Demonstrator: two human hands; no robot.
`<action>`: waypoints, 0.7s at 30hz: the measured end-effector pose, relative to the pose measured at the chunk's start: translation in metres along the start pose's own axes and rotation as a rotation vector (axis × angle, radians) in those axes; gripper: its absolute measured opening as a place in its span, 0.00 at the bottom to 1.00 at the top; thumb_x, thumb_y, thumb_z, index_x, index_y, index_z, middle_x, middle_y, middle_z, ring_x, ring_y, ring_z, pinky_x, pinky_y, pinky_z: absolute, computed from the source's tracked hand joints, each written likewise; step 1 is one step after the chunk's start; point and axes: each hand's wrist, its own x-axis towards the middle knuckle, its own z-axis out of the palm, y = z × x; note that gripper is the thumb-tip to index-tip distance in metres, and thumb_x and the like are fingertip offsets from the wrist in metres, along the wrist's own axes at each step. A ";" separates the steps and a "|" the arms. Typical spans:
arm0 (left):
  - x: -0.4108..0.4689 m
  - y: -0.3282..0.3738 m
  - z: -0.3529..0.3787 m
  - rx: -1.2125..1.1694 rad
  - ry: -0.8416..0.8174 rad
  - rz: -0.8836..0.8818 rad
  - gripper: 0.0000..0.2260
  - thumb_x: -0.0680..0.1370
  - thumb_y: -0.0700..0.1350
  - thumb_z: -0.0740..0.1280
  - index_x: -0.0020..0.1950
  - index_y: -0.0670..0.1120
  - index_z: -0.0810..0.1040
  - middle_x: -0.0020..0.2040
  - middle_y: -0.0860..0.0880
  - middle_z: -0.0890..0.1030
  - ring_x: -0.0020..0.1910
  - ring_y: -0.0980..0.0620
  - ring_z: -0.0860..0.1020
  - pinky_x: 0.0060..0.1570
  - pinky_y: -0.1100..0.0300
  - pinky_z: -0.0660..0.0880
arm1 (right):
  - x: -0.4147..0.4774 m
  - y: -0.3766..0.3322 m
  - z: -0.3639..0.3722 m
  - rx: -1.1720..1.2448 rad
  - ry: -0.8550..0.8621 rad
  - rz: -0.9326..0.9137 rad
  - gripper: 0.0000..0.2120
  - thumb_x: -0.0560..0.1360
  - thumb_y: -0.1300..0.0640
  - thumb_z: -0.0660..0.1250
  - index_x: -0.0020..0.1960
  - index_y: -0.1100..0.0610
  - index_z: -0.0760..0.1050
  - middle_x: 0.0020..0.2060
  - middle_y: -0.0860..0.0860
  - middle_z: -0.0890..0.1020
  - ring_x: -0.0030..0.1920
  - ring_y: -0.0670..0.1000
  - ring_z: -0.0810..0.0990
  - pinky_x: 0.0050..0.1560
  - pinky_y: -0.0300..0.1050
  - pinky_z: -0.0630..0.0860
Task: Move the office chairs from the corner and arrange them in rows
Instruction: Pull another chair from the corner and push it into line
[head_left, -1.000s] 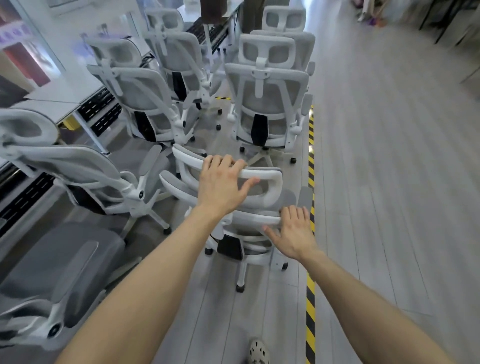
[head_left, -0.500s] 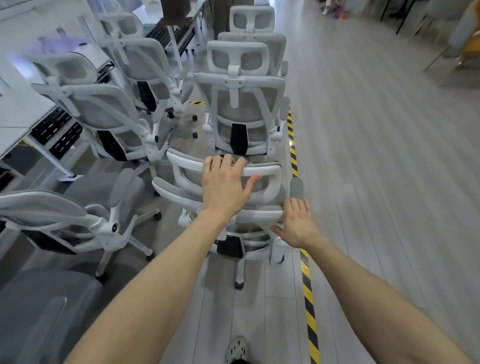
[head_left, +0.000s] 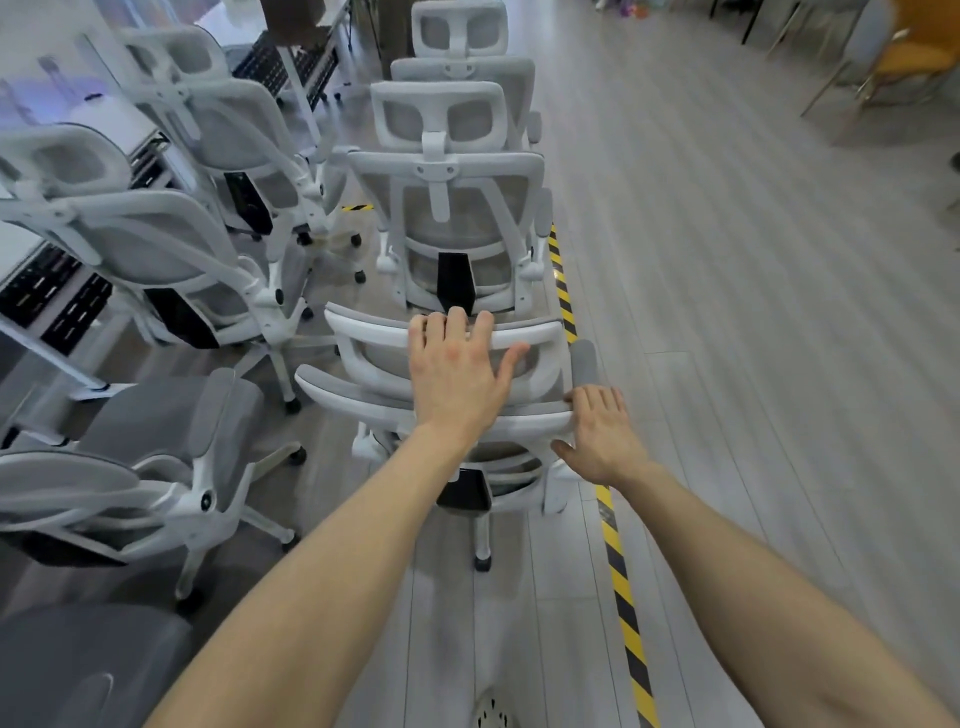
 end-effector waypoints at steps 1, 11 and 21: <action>0.003 0.000 0.001 0.001 -0.001 0.001 0.27 0.87 0.69 0.56 0.65 0.48 0.79 0.56 0.44 0.79 0.57 0.41 0.75 0.72 0.40 0.68 | 0.002 0.000 -0.001 -0.001 0.000 0.002 0.32 0.76 0.40 0.76 0.71 0.52 0.68 0.65 0.51 0.73 0.71 0.55 0.70 0.85 0.62 0.57; 0.020 0.001 0.006 0.002 -0.023 0.005 0.27 0.87 0.69 0.54 0.67 0.49 0.78 0.56 0.44 0.78 0.57 0.40 0.75 0.72 0.39 0.68 | 0.017 0.000 -0.010 -0.036 -0.019 0.033 0.32 0.76 0.39 0.75 0.72 0.51 0.68 0.66 0.51 0.74 0.70 0.56 0.71 0.84 0.62 0.60; 0.023 -0.004 0.004 -0.028 -0.078 0.050 0.25 0.87 0.68 0.52 0.69 0.50 0.75 0.60 0.45 0.78 0.60 0.41 0.75 0.74 0.39 0.67 | -0.010 -0.026 -0.045 0.021 -0.059 0.080 0.28 0.81 0.45 0.72 0.76 0.52 0.68 0.74 0.51 0.73 0.74 0.57 0.72 0.77 0.60 0.72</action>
